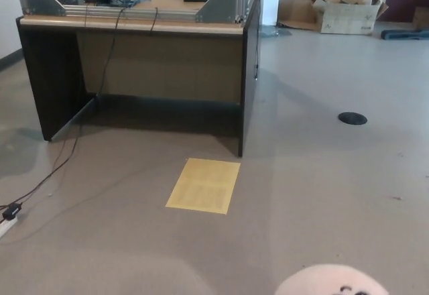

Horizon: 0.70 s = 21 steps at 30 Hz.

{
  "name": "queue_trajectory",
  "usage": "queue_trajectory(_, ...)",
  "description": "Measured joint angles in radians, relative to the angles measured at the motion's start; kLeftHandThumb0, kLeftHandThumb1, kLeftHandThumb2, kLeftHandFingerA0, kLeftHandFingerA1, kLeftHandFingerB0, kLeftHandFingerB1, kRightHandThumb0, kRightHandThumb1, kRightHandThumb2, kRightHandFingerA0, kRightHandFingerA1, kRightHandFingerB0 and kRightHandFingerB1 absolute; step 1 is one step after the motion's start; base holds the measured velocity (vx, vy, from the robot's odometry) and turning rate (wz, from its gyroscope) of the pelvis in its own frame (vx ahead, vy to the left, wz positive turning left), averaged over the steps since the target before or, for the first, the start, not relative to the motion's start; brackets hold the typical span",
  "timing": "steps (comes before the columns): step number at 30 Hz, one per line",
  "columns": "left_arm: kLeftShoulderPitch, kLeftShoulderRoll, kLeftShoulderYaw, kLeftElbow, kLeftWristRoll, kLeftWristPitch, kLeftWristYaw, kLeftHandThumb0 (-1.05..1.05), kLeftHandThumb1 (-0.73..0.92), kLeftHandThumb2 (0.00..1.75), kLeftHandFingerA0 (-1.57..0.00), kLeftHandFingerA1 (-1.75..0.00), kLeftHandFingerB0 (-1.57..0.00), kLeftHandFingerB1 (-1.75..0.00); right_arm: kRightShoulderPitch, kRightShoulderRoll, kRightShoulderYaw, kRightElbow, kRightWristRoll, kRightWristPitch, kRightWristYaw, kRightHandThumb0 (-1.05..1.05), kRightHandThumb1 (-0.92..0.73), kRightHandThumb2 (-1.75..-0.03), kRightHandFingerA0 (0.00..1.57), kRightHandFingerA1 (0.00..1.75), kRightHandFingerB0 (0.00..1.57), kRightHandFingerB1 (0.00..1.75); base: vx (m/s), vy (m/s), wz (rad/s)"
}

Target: The robot extends its left hand to pick up an emotional support dumpling from the palm of a person and brings its hand down by its side. Then it extends its arm again to hand the dumpling back to the person.

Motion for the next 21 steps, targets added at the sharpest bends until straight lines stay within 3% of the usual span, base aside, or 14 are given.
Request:
queue_trajectory(2,-0.013,0.007,0.023,0.02,-0.025,-0.014,-0.024,-0.32,0.31,0.54,-0.9,-0.51,-0.65,-0.44,-0.01,0.0,-0.018,0.001,0.02,-0.029,0.014,-0.3,-0.59,-0.58,1.02,0.62,0.34,0.33,0.11,-0.002,0.01)
queue_trajectory(5,-0.018,0.008,0.039,0.043,-0.05,-0.024,-0.046,-0.32,0.31,0.54,-0.9,-0.51,-0.65,-0.44,-0.016,0.0,-0.03,0.017,0.039,-0.059,0.03,-0.3,-0.59,-0.58,1.02,0.62,0.34,0.33,0.1,-0.001,0.02)
queue_trajectory(6,-0.018,0.009,0.041,0.049,-0.056,-0.027,-0.053,-0.32,0.31,0.55,-0.85,-0.51,-0.64,-0.44,-0.017,0.001,-0.032,0.024,0.045,-0.069,0.035,-0.3,-0.6,-0.58,1.06,0.96,0.33,0.33,0.1,-0.003,0.0)
queue_trajectory(8,-0.021,0.01,0.043,0.06,-0.068,-0.031,-0.063,-0.32,0.31,0.55,-0.85,-0.51,-0.64,-0.44,-0.021,0.001,-0.033,0.04,0.048,-0.091,0.04,-0.3,-0.6,-0.58,1.06,0.96,0.33,0.33,0.05,-0.002,0.01)
queue_trajectory(9,-0.022,0.01,0.044,0.062,-0.072,-0.032,-0.064,-0.32,0.3,0.55,-0.84,-0.51,-0.63,-0.45,-0.023,0.001,-0.033,0.044,0.049,-0.097,0.04,-0.3,-0.6,-0.58,1.0,0.64,0.33,0.34,0.0,0.0,0.0)
queue_trajectory(13,-0.025,0.011,0.044,0.066,-0.089,-0.047,-0.073,-0.33,0.3,0.55,-0.84,-0.51,-0.64,-0.45,-0.034,0.001,-0.028,0.06,0.046,-0.137,0.037,-0.31,-0.6,-0.58,1.01,0.63,0.33,0.34,0.0,0.0,0.0)
queue_trajectory(14,-0.025,0.011,0.044,0.066,-0.093,-0.053,-0.077,-0.39,0.29,0.56,-0.75,-0.49,-0.6,-0.45,-0.034,0.001,-0.026,0.066,0.045,-0.147,0.036,-0.29,-0.61,-0.58,1.07,0.92,0.33,0.33,0.0,0.0,0.0)
queue_trajectory(15,-0.024,0.011,0.044,0.064,-0.096,-0.058,-0.08,-0.31,0.31,0.5,-0.7,-0.43,-0.6,-0.41,-0.035,0.001,-0.025,0.07,0.045,-0.153,0.035,-0.21,-0.44,-0.92,0.99,0.93,0.19,0.5,0.0,0.0,0.0)
queue_trajectory(16,-0.023,0.011,0.045,0.058,-0.1,-0.063,-0.088,-0.31,0.31,0.5,-0.7,-0.43,-0.6,-0.41,-0.037,0.001,-0.023,0.074,0.044,-0.161,0.034,-0.21,-0.44,-0.92,0.99,0.93,0.19,0.5,0.0,0.0,0.0)
queue_trajectory(17,-0.022,0.011,0.045,0.053,-0.104,-0.067,-0.096,-0.42,0.29,0.57,-0.57,-0.44,-0.49,-0.42,-0.037,0.001,-0.021,0.076,0.043,-0.166,0.033,-0.29,-0.61,-0.58,1.06,0.94,0.32,0.33,0.0,0.0,0.0)
queue_trajectory(21,-0.02,0.017,0.045,-0.045,-0.137,-0.087,-0.163,-0.42,0.29,0.57,-0.57,-0.44,-0.49,-0.42,-0.042,0.001,-0.013,0.077,0.041,-0.184,0.026,-0.29,-0.61,-0.58,1.06,0.94,0.32,0.33,0.0,0.0,0.0)
